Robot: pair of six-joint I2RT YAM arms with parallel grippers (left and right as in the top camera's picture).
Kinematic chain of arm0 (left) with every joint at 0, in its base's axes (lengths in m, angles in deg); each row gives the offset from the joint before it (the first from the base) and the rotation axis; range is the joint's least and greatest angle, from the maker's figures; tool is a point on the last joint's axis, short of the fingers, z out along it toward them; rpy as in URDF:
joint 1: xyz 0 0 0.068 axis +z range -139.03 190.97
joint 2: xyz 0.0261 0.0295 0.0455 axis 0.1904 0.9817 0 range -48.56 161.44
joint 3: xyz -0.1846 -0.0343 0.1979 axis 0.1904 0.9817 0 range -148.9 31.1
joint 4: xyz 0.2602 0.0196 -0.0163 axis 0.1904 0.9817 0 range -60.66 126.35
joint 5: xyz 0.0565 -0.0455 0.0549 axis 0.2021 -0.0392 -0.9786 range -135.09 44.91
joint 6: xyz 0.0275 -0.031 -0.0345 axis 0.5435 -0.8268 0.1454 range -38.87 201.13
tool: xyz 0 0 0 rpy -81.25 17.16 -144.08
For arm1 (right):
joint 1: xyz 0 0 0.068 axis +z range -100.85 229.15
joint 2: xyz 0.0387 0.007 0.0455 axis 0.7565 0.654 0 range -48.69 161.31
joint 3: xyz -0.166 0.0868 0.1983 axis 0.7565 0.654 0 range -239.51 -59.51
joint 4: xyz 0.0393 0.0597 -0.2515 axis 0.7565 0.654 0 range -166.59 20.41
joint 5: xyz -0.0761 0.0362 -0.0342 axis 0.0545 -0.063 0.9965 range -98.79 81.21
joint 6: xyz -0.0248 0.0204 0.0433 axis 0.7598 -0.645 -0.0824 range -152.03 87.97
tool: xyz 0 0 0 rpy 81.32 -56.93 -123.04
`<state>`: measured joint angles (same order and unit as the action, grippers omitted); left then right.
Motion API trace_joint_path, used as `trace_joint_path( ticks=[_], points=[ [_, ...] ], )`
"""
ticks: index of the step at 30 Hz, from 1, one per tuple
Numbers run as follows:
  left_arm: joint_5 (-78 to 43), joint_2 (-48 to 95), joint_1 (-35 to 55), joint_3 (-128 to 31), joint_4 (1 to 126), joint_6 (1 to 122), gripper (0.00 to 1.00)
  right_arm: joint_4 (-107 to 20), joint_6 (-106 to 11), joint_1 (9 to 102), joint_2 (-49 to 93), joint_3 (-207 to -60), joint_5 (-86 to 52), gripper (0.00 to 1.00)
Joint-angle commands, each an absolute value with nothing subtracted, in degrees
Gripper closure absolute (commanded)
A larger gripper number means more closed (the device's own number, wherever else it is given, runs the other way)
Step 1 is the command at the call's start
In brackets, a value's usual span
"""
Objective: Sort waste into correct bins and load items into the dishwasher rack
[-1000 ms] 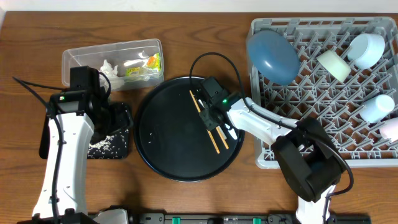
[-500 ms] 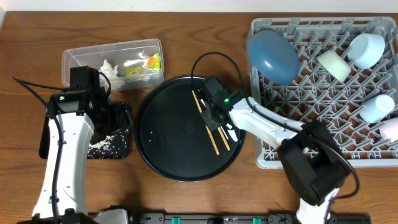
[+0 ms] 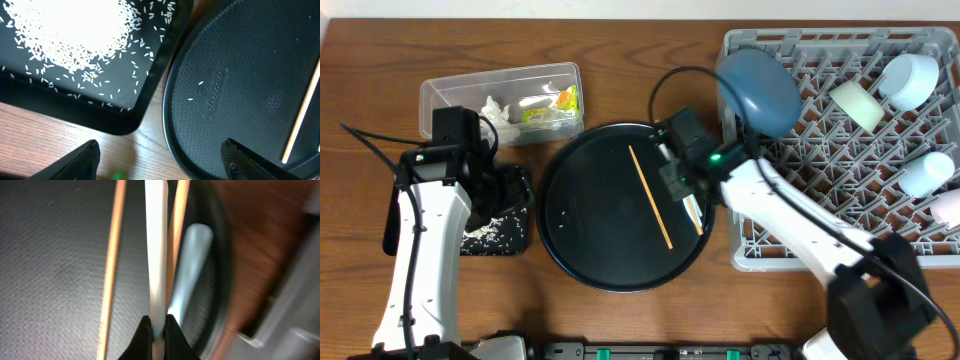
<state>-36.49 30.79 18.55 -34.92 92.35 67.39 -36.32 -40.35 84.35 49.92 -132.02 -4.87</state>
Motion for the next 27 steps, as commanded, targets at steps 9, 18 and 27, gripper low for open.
trace_joint_path(
  ticks=[9,18,27],
  points=[
    [-36.99,30.31,18.79,-34.75,92.52,66.84,0.21,-25.39,-38.08,64.75,35.17,-131.95,-1.42,0.99],
    [-36.99,30.31,18.79,-34.75,92.52,66.84,0.21,-21.41,-34.86,59.72,36.13,-130.53,-4.43,0.99],
    [-36.99,30.31,18.79,-34.75,92.50,66.84,0.21,-22.15,-38.56,61.14,36.76,-124.91,-12.48,0.99]
  ],
)
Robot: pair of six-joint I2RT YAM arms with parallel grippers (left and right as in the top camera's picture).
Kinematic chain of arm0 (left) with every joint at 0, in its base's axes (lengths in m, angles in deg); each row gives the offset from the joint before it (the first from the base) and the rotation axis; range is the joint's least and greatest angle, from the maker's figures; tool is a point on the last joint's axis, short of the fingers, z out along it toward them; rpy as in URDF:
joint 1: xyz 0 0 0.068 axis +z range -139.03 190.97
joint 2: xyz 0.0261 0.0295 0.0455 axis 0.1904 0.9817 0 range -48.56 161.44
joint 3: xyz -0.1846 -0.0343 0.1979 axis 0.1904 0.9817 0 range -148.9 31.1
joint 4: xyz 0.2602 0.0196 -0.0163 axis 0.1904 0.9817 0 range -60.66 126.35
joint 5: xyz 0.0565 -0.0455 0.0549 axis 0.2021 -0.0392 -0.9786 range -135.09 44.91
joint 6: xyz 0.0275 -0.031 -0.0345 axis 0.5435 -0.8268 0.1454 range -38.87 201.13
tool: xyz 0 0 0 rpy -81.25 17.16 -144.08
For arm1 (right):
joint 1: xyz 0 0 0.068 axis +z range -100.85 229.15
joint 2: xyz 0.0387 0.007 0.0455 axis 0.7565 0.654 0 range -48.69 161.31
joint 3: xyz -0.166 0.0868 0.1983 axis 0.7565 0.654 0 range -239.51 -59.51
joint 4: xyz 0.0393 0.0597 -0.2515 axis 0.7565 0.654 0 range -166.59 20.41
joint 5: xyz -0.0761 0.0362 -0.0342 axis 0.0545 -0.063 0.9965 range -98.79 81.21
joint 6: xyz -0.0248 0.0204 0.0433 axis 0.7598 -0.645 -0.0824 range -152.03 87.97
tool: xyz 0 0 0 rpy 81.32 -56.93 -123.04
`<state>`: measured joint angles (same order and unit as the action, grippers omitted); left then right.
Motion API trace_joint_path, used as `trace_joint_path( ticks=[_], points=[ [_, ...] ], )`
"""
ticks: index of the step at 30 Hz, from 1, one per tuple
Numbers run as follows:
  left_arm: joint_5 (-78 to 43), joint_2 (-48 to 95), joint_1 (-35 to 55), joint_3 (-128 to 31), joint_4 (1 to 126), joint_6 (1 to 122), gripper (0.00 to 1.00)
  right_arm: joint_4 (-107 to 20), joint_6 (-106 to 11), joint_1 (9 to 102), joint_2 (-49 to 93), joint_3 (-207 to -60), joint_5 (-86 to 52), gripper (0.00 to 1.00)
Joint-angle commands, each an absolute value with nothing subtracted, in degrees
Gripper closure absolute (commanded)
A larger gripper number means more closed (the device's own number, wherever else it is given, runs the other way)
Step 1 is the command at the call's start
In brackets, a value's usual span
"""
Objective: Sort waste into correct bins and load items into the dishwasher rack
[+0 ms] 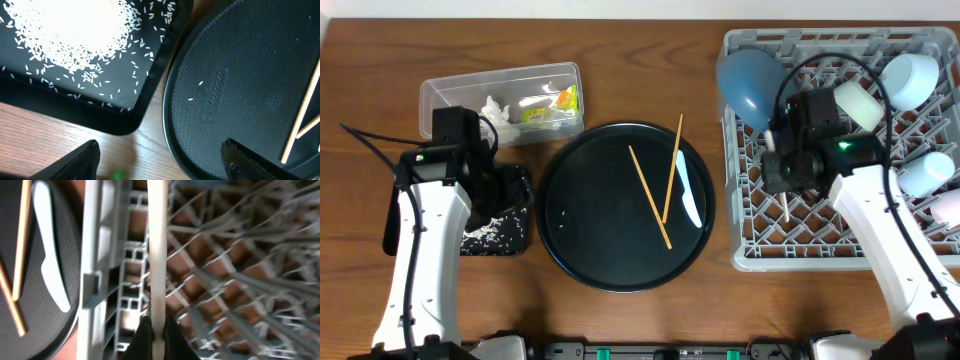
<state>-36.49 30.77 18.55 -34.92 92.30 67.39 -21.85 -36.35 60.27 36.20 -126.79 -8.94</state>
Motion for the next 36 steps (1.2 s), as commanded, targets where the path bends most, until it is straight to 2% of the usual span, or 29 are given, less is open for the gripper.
trace_joint_path(
  ticks=[1,11,13,16,18,28,36],
  points=[
    [-36.99,30.31,18.79,-34.75,92.50,66.84,0.21,-22.68,-38.86,61.51,36.76,-123.93,-12.48,0.99],
    [-36.99,30.31,18.79,-34.75,92.50,66.84,0.21,-30.61,-43.87,65.82,36.79,-116.96,-12.50,0.98],
    [-36.99,30.31,18.79,-34.75,92.50,66.84,0.21,-31.88,-44.24,66.43,36.79,-116.96,-12.48,0.91],
    [-36.99,30.31,18.79,-34.75,92.52,66.84,0.21,-32.97,-44.22,66.61,36.79,-116.98,-12.46,0.60],
    [-36.99,30.31,18.79,-34.75,92.52,66.87,0.21,-33.50,-44.22,66.58,36.76,-116.98,-11.95,0.53],
    [-36.99,30.31,18.79,-34.75,92.52,66.84,0.21,-30.68,-43.72,68.07,35.91,-126.99,-12.11,0.54],
    [-36.99,30.31,18.79,-34.75,92.50,66.84,0.21,-34.55,-43.56,76.40,37.33,-131.01,-11.80,0.50]
  ],
)
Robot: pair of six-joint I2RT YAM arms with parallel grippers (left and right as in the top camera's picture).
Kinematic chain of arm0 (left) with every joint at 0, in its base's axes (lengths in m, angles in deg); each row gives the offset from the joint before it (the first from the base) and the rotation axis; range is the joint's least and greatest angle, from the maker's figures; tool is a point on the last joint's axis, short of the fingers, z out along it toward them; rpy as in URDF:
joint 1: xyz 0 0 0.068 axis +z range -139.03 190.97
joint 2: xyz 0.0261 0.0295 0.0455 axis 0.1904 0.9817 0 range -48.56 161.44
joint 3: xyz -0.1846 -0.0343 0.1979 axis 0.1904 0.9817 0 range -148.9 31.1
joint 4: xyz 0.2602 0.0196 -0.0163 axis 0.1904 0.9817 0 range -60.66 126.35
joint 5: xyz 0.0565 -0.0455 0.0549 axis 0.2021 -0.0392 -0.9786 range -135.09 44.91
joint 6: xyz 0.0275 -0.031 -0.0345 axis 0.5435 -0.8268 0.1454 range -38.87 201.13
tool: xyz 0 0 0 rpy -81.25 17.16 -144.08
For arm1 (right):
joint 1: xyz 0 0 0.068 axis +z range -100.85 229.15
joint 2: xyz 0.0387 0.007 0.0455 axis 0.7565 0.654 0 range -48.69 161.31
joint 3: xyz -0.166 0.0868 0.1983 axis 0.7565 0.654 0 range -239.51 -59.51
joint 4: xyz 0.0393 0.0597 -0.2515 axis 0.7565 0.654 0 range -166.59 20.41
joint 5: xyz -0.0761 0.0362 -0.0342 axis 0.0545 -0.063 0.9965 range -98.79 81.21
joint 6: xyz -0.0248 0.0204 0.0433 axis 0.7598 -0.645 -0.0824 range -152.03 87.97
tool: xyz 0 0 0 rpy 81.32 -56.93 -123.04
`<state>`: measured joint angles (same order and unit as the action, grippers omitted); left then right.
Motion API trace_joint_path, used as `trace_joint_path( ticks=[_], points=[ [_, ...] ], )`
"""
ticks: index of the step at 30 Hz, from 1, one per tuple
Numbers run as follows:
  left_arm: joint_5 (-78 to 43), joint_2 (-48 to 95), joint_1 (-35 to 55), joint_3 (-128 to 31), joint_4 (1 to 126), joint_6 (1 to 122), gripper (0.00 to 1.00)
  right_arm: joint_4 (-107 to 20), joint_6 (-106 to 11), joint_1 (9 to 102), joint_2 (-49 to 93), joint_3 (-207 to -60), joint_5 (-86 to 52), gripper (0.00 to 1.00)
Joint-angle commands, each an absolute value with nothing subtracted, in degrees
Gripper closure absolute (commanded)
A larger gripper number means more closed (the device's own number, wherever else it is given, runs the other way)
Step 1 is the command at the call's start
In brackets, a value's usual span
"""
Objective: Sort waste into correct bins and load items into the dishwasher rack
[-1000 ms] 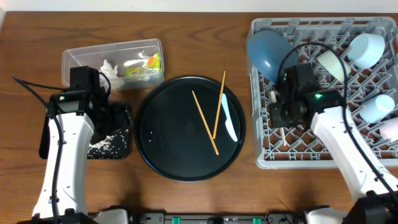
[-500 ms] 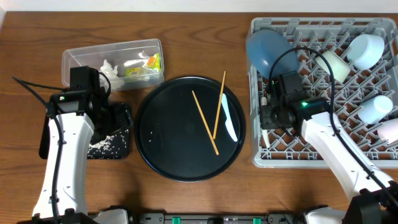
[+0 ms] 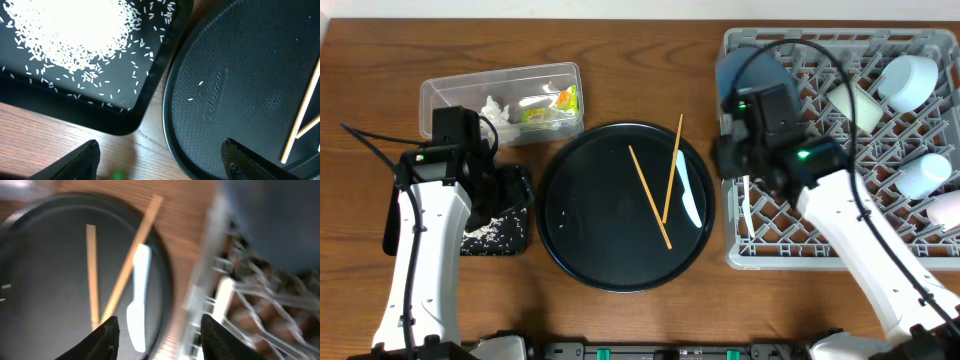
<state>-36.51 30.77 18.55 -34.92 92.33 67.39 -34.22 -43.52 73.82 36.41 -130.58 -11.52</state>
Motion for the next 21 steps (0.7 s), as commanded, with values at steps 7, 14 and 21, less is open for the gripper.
trace_joint_path(
  ticks=[7,14,21],
  points=[
    [-36.99,30.31,18.79,-34.75,92.52,66.84,0.21,-36.75,-53.14,81.53,47.41,-131.01,-11.58,0.55],
    [-36.99,30.31,18.79,-34.75,92.52,66.84,0.21,-41.52,-62.08,84.73,56.98,-131.01,-10.05,0.55],
    [-36.99,30.31,18.79,-34.75,92.50,66.84,0.21,-46.15,-65.22,85.95,64.13,-131.01,-7.60,0.59]
  ],
)
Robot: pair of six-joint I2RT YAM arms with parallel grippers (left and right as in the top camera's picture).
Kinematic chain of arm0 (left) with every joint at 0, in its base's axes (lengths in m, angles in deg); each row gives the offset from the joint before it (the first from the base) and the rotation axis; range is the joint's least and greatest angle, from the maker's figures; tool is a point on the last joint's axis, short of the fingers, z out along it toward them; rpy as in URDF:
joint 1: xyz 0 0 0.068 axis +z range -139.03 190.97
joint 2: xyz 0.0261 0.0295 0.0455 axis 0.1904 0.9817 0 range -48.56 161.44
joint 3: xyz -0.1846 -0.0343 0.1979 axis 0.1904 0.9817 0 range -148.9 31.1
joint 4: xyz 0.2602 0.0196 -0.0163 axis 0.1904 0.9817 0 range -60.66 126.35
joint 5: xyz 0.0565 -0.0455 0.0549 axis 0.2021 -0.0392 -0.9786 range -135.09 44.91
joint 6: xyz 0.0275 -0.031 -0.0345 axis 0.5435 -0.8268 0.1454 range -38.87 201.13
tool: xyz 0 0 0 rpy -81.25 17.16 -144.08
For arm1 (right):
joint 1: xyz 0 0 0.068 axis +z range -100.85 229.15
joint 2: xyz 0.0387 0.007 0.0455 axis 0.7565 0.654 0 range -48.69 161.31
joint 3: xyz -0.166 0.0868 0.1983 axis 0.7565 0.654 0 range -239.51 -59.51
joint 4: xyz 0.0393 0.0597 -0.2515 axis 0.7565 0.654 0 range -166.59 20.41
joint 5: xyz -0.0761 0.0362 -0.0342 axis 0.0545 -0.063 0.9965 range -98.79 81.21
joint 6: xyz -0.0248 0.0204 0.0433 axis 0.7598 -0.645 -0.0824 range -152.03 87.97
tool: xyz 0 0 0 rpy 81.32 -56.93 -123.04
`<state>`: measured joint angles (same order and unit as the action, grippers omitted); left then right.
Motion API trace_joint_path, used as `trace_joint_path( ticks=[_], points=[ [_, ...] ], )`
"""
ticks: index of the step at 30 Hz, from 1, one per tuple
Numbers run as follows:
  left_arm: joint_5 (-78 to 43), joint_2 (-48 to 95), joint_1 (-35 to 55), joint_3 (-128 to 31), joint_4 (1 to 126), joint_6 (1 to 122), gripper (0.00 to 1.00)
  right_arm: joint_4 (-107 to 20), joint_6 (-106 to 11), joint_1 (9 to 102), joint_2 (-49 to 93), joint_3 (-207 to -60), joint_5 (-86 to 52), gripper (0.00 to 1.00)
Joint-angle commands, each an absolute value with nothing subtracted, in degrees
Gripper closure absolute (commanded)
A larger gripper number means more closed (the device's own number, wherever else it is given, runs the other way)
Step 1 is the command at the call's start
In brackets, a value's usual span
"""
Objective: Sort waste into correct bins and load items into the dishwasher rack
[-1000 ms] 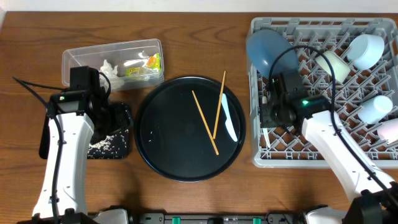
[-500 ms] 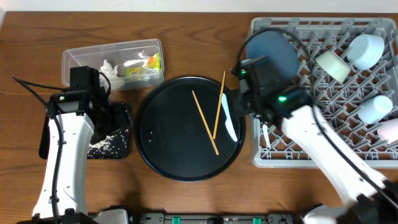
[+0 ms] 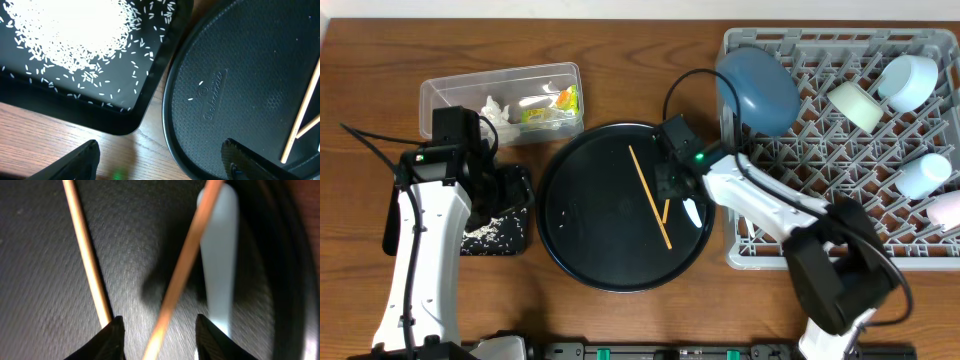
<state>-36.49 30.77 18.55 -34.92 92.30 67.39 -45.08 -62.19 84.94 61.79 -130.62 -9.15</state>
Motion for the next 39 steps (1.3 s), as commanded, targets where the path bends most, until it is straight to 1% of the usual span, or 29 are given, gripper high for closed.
trace_joint_path(
  ticks=[1,3,4,6,7,10,14,21,25,28,32,39],
  points=[
    [-36.99,30.31,18.79,-34.75,92.52,66.84,0.21,-46.59,-65.25,86.12,64.81,-131.01,-7.76,0.61],
    [-36.99,30.31,18.79,-34.75,92.52,66.84,0.21,-47.27,-65.22,86.36,66.12,-131.01,-7.73,0.67],
    [-36.99,30.31,18.79,-34.75,92.52,66.84,0.21,-47.31,-65.22,86.43,66.60,-131.01,-7.69,0.72],
    [-36.99,30.31,18.79,-34.75,92.52,66.84,0.21,-47.18,-65.22,86.45,66.73,-131.01,-7.69,0.92],
    [-36.99,30.31,18.79,-34.75,92.52,66.84,0.21,-47.05,-65.20,86.45,66.73,-131.01,-7.45,0.99],
    [-36.99,30.31,18.79,-34.75,92.52,66.84,0.21,-46.92,-64.61,86.50,65.88,-131.12,-7.32,0.99],
    [-36.99,30.31,18.79,-34.75,92.52,66.84,0.21,-44.01,-60.90,85.60,62.38,-132.91,-7.03,0.99],
    [-36.99,30.31,18.79,-34.75,92.52,66.84,0.21,-35.07,-54.64,83.57,50.60,-137.61,-3.34,0.99],
    [-36.99,30.31,18.79,-34.75,92.54,66.84,0.21,-30.79,-54.03,81.32,44.13,-137.61,0.09,0.99],
    [-36.99,30.31,18.79,-34.75,92.52,66.84,0.21,-25.32,-53.99,78.65,40.74,-137.61,2.49,0.99],
    [-36.99,30.31,18.79,-34.75,92.48,66.84,0.21,-18.79,-54.08,74.72,40.11,-137.04,3.54,0.99],
    [-36.99,30.31,18.79,-34.75,92.52,66.84,0.21,-20.38,-55.61,73.32,40.57,-129.18,3.33,0.99]
  ],
)
